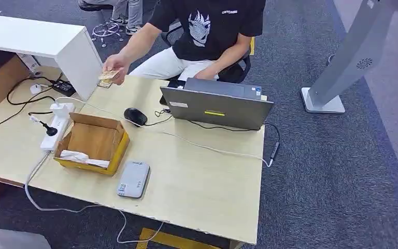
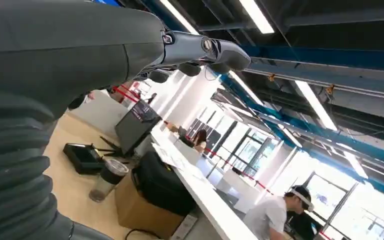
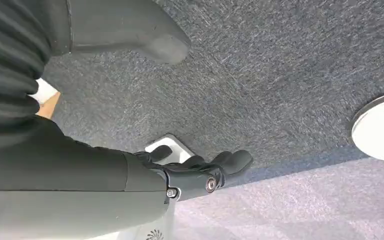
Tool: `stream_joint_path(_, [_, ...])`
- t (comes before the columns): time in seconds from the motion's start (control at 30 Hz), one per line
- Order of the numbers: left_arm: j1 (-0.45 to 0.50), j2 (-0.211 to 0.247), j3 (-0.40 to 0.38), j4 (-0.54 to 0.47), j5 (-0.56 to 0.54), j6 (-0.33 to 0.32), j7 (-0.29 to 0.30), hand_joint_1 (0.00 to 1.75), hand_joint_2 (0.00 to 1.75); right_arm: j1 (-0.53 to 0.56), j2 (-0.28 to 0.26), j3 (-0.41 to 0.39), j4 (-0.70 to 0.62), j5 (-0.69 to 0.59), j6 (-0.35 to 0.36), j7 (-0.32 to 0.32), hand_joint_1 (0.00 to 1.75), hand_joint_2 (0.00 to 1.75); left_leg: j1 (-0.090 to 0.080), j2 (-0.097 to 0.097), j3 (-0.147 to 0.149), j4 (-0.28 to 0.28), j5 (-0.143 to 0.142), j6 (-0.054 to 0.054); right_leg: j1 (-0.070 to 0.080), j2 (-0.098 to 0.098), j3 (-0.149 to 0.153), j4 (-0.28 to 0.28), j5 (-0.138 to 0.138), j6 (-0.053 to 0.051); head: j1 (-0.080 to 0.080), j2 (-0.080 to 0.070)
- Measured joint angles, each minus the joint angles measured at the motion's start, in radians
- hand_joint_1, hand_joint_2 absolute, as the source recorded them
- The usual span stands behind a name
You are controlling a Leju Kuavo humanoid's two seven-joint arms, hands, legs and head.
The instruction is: Pass the card to the sensor for recognition and then transmit it.
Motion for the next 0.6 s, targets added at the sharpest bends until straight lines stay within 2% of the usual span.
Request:
stream_joint_path(0.17, [-0.036,0.007,-0.051,0.002,-0.067,-0.013,0.031,0.0,1.75,-0.01,0.0,-0.004,0.005,0.026,0.0,-0.027,0.0,1.75,0.0,0.0,0.0,0.0,0.0,0.0,0.0,0.0,0.0,0.0,0.001,0.0,0.0,0.0])
stream_joint_path(0.47, [-0.15,0.018,-0.253,0.045,-0.275,-0.004,0.116,0.0,1.75,-0.033,0.0,-0.029,0.028,0.085,0.0,-0.05,0.0,1.75,0.0,-0.001,0.0,0.001,0.001,0.0,0.0,0.0,-0.001,0.0,0.002,0.0,0.0,0.0])
stream_joint_path(0.5, [-0.165,0.016,-0.284,0.055,-0.344,-0.017,0.106,0.0,1.75,-0.035,0.0,-0.03,0.031,0.115,0.0,-0.064,0.0,1.75,0.0,-0.001,0.001,0.002,0.001,0.0,0.0,0.0,-0.001,-0.001,0.002,0.0,0.0,0.0])
stream_joint_path(0.53, [-0.192,0.0,-0.33,0.075,-0.459,-0.024,0.1,0.0,1.75,-0.041,0.0,-0.03,0.039,0.163,0.0,-0.088,0.0,1.75,-0.001,-0.002,0.0,0.002,0.001,0.0,-0.001,-0.001,-0.001,-0.001,0.002,0.001,-0.001,0.0])
stream_joint_path(0.57, [-0.219,-0.023,-0.385,0.103,-0.576,-0.014,0.108,0.0,1.75,-0.052,0.0,-0.032,0.051,0.212,0.0,-0.113,0.0,1.75,-0.001,-0.004,0.0,0.002,0.002,0.002,-0.001,-0.002,0.0,-0.001,0.002,0.001,0.0,0.0])
stream_joint_path(0.6, [-0.244,-0.046,-0.458,0.145,-0.681,0.015,0.142,0.0,1.75,-0.074,0.0,-0.043,0.071,0.263,0.0,-0.142,0.0,1.75,-0.002,-0.005,0.0,0.001,0.003,0.002,-0.002,-0.003,0.0,-0.001,0.003,0.002,0.0,0.0])
